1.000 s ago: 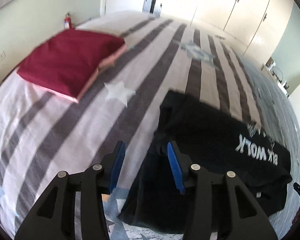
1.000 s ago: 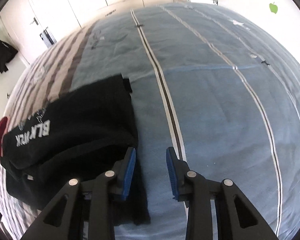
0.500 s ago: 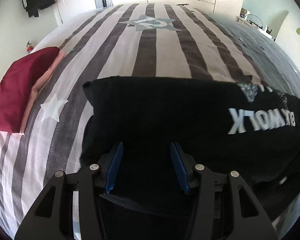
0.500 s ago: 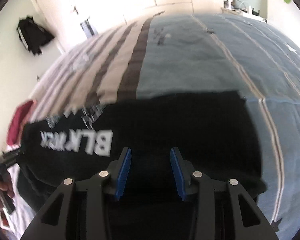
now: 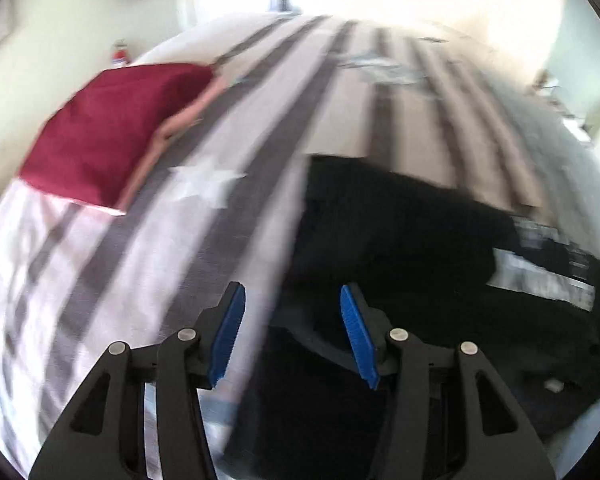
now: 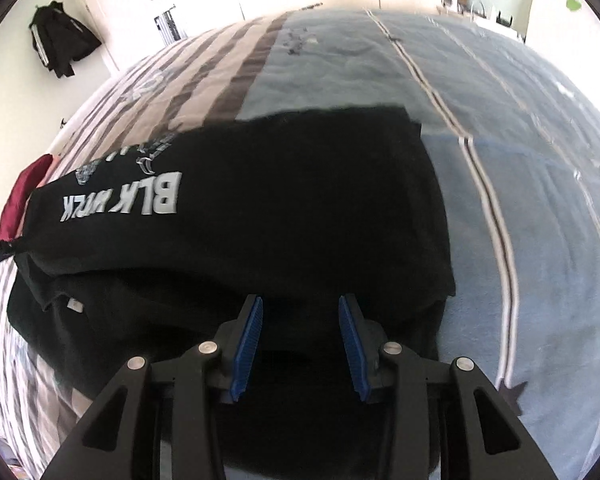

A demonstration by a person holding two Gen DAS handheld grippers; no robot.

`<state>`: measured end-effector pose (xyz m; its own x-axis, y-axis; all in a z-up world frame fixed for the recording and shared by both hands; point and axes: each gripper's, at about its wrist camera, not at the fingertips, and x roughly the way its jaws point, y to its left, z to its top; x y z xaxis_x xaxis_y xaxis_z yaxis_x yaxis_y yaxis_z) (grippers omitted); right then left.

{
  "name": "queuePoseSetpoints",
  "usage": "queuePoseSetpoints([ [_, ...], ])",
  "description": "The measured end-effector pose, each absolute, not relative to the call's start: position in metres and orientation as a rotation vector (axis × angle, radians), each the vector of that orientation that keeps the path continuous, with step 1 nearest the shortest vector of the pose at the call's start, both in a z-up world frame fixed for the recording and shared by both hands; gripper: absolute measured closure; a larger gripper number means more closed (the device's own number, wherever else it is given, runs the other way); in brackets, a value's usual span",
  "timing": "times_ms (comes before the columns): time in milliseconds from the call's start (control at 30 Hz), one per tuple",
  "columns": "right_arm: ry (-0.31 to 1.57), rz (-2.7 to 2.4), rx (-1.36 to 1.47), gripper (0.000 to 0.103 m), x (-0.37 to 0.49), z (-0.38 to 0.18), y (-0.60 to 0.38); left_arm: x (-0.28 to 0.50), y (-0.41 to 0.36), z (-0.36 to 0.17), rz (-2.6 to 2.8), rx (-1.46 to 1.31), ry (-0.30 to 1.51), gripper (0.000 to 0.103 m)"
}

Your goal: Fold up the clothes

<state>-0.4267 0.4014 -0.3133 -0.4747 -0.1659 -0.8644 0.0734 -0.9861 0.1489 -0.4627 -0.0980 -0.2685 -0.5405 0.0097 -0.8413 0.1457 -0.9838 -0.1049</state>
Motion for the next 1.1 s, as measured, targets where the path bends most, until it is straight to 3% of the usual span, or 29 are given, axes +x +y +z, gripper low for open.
queuePoseSetpoints([
  [200, -0.264, -2.489, 1.489, 0.066, -0.402, -0.306, 0.376, -0.423, -0.033, -0.27, -2.872, 1.599, 0.246, 0.056],
  [333, -0.328, -2.48, 1.487, 0.064, -0.397, -0.31, 0.36, -0.414, -0.018, -0.293, -2.845, 1.717, 0.375, 0.056],
  [433, -0.435, -2.476, 1.473, 0.064, -0.389, -0.309, 0.362, -0.412, -0.009, -0.294, -2.844, 1.718, 0.408, 0.056],
  [800, -0.55, -2.453, 1.449, 0.063, -0.39, -0.312, 0.339, -0.418, 0.011, -0.301, -2.854, 1.659, 0.414, 0.055],
  [833, -0.552, -2.457, 1.449, 0.062, -0.393, -0.313, 0.337, -0.42, 0.014, -0.301, -2.875, 1.643, 0.398, 0.057],
  [933, -0.538, -2.475, 1.453, 0.064, -0.401, -0.316, 0.331, -0.422, 0.019, -0.3, -2.908, 1.604, 0.331, 0.082],
  [1000, -0.505, -2.494, 1.454, 0.088, -0.402, -0.316, 0.33, -0.417, 0.018, -0.294, -2.932, 1.59, 0.322, 0.088],
  [1100, -0.515, -2.492, 1.433, 0.091, -0.396, -0.308, 0.336, -0.402, 0.015, -0.277, -2.978, 1.549, 0.309, 0.091],
])
